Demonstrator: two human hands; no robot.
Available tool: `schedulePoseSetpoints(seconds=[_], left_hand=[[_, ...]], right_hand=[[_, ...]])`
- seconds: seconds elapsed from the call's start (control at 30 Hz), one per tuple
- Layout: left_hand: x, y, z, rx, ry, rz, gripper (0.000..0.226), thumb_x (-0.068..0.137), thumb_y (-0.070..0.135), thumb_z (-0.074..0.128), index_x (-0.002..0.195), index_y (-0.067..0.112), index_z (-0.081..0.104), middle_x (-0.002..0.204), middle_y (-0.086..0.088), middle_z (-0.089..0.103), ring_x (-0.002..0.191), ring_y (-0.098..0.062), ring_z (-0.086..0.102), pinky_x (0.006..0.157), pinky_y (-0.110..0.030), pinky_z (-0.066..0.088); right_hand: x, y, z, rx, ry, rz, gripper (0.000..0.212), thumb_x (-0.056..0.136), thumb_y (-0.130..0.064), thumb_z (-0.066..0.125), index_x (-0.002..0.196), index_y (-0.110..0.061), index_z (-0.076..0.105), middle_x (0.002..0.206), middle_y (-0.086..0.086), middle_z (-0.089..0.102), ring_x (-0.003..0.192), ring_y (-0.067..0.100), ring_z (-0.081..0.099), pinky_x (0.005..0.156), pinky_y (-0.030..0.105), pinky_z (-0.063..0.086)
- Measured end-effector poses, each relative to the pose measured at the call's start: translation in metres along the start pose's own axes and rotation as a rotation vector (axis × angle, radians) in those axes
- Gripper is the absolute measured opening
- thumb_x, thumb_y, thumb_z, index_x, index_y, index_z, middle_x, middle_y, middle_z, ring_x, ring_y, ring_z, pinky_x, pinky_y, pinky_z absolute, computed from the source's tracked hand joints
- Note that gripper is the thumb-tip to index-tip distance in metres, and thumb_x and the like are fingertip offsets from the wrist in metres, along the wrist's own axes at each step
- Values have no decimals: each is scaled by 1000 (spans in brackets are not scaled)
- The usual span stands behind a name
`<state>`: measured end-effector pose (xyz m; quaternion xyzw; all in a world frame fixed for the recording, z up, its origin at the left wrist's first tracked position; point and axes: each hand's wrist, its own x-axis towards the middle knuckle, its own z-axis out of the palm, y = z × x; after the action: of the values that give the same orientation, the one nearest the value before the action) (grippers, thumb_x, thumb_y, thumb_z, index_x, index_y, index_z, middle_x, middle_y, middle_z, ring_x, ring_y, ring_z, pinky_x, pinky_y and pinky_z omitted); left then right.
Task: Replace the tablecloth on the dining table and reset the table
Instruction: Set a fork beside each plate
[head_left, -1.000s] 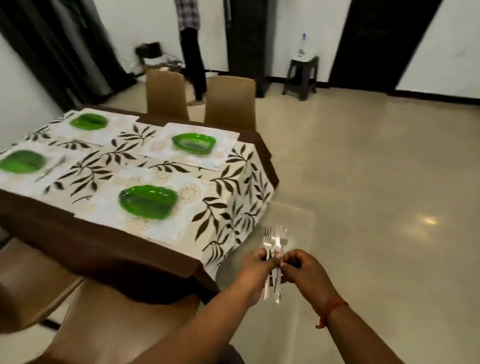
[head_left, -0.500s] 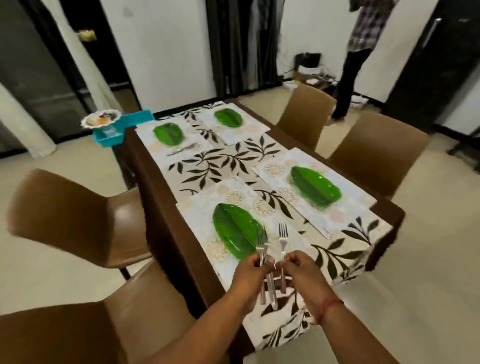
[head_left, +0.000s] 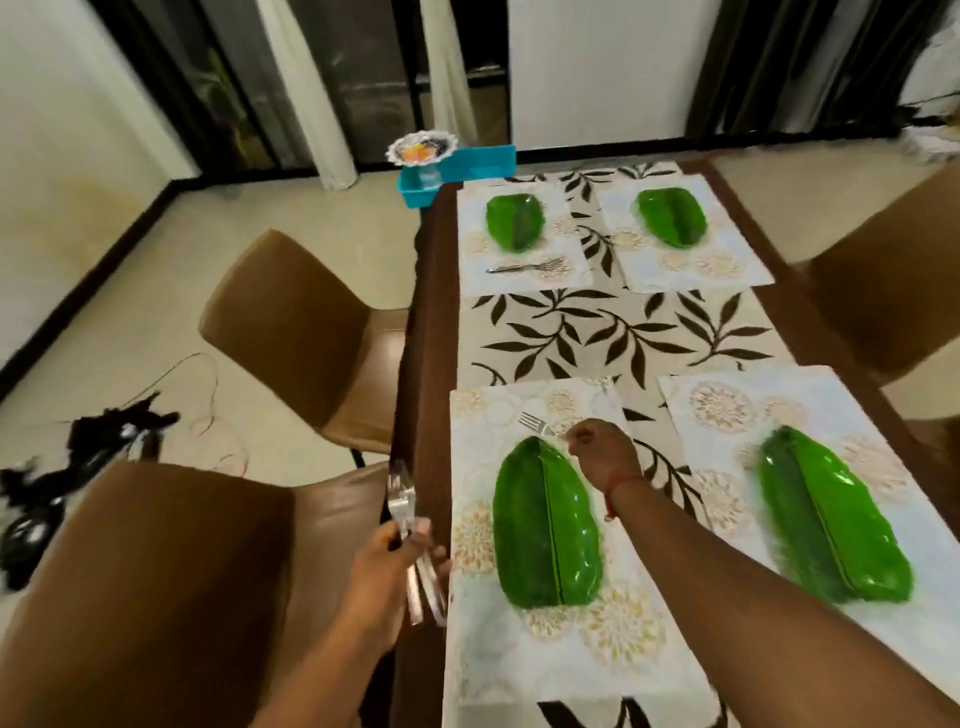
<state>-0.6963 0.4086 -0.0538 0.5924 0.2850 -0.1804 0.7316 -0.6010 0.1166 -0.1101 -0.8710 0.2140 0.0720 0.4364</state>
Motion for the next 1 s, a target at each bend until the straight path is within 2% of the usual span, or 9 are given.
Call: schedulePoseSetpoints(seconds=[0.1, 0.23, 0.43, 0.53, 0.6, 0.67, 0.77, 0.87, 1.0], left_hand=[[-24, 5, -2, -1, 190, -6, 15, 95, 8, 62, 108, 0, 63, 95, -26, 62, 93, -40, 68, 66, -39, 62], [-56, 10, 9, -35, 351, -41, 18, 95, 14, 63, 110, 4, 63, 101, -27, 63, 99, -42, 67, 84, -48, 58], [-81, 2, 24, -7, 470, -56, 19, 94, 22, 63, 109, 10, 64, 101, -22, 71, 90, -34, 74, 69, -41, 56], [-85, -7, 35, -29, 462, -36, 17, 96, 19, 61, 108, 8, 65, 106, -27, 68, 97, -38, 71, 68, -39, 56], [-84, -15, 40, -73, 450, -36, 19, 98, 17, 59, 111, 6, 66, 104, -26, 67, 99, -39, 70, 72, -41, 57], [-79, -24, 46, -126, 426, -34, 20, 100, 14, 55, 111, 1, 66, 100, -26, 67, 96, -38, 70, 73, -41, 58], [-70, -38, 59, -150, 349, -16, 20, 100, 10, 54, 107, -5, 65, 92, -26, 66, 86, -34, 70, 74, -41, 59], [-66, -52, 80, -109, 240, 4, 17, 98, 7, 56, 103, -7, 66, 84, -23, 67, 75, -30, 71, 72, -40, 59], [-78, -75, 116, -39, 93, 7, 18, 98, 9, 56, 92, -4, 67, 79, -25, 68, 57, -28, 65, 54, -31, 53]], right_hand=[[52, 6, 3, -169, -68, -10, 20, 90, -19, 56, 95, -30, 72, 116, 5, 71, 109, 31, 62, 97, 39, 49], [97, 5, 13, -365, -143, -46, 25, 91, -27, 51, 104, -36, 70, 125, 2, 65, 118, 32, 55, 104, 45, 43], [110, -4, 24, -546, -183, -174, 28, 98, -26, 46, 111, -37, 68, 128, 4, 57, 121, 34, 47, 101, 49, 40], [99, -6, 19, -572, -80, -242, 30, 97, -25, 49, 122, -36, 62, 127, 5, 53, 120, 34, 46, 95, 48, 42], [79, -6, 15, -479, 1, -307, 27, 95, -22, 54, 119, -29, 64, 122, 6, 57, 116, 33, 49, 91, 47, 45], [41, -6, 13, -205, -56, -386, 17, 94, -17, 58, 108, -20, 67, 110, 7, 62, 105, 30, 57, 88, 43, 49], [-49, -7, 9, 162, -425, -375, 11, 97, -19, 60, 102, -12, 66, 95, 1, 65, 87, 13, 61, 82, 34, 51], [-134, 5, 4, 224, -666, -328, 17, 97, -25, 63, 105, -11, 65, 94, -3, 64, 81, 0, 57, 75, 15, 47], [-190, 42, -7, 242, -392, -228, 16, 88, -26, 70, 102, -26, 62, 104, -9, 57, 87, 0, 60, 74, 12, 47]])
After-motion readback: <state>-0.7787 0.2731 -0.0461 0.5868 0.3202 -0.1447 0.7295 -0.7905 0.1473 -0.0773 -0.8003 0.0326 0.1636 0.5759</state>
